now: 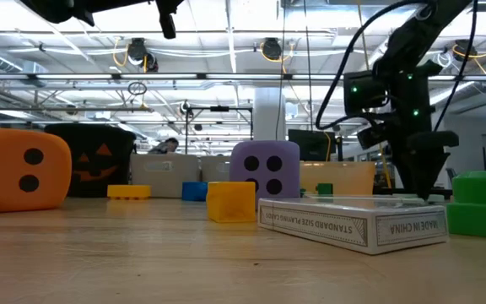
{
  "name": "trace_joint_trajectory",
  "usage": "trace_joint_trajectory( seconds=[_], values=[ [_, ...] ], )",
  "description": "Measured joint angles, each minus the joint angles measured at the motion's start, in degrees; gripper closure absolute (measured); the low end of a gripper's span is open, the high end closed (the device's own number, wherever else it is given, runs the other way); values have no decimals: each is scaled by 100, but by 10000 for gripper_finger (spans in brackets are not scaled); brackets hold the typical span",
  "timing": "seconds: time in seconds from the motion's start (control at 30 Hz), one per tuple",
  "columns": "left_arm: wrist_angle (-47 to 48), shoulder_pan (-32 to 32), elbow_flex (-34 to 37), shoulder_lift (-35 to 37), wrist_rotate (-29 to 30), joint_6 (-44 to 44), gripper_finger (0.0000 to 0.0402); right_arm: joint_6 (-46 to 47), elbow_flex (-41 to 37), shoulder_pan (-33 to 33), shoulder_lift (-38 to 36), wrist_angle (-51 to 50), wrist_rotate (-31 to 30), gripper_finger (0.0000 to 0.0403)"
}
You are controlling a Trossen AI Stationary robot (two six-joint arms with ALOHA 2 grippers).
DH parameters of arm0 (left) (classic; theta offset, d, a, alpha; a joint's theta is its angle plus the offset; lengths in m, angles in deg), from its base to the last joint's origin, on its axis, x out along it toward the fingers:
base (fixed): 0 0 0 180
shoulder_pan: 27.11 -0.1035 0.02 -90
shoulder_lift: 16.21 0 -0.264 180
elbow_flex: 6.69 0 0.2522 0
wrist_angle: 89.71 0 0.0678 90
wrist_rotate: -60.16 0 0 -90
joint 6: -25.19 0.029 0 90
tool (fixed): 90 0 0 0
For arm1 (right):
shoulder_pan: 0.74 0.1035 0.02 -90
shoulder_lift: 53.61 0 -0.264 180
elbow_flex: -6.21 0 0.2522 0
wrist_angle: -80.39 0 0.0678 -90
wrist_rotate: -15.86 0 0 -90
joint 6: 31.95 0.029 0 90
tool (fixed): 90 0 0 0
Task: Pick & Place Toys
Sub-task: Put the light blue game piece into the orange bin
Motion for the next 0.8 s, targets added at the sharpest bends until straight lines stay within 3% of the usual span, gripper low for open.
trace_joint_trajectory(
  seconds=[0.3, 0.63, 0.8],
  values=[
    [6, -4, 0, 0, 0, 28, 231, 15, 13, 0, 325, 103, -131, 157],
    [20, -4, 0, 0, 0, 34, 231, 332, 12, 7, 333, 4, -97, 279],
    [24, -4, 0, 0, 0, 22, 231, 539, -12, 3, 83, -353, -112, 284]
  ],
)
